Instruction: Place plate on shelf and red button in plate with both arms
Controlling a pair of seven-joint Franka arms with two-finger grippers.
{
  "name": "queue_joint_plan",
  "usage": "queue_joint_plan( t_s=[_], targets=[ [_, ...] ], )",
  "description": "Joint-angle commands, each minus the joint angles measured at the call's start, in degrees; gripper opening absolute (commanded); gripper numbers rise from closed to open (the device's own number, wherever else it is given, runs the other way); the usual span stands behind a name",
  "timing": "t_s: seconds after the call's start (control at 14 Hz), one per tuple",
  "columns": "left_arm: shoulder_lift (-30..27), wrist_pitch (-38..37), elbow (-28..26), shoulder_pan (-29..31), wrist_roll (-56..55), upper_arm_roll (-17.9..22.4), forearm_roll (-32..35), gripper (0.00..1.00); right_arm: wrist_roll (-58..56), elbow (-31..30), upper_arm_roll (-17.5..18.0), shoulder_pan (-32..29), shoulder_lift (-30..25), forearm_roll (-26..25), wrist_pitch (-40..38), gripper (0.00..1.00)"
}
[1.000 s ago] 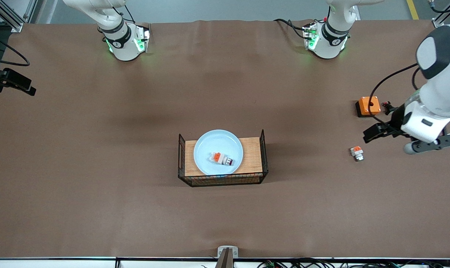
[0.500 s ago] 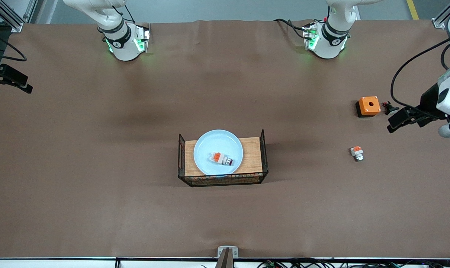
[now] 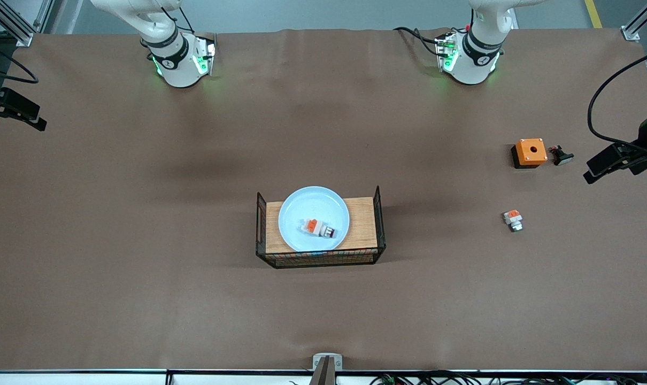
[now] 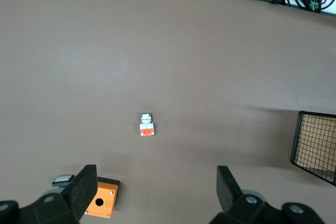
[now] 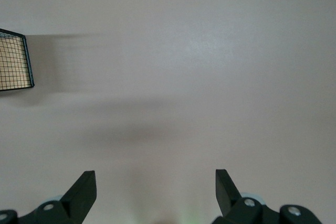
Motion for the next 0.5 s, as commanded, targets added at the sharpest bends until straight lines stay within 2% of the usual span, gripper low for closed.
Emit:
queue_joint_plan(
  t_s=[0.0,0.43],
  targets=[
    [-0.2,-1.3,0.8,0.2,1.0,-0.1,-1.0,1.00,-0.9,-2.4,0.3,-0.5,-2.2,0.5,0.8,1.00],
    [-0.2,-1.3,0.6,0.1,0.9,-0.4,-1.0,1.00,-0.6,-4.0,0.3,-0.5,-3.3,0.5,0.8,1.00]
  ],
)
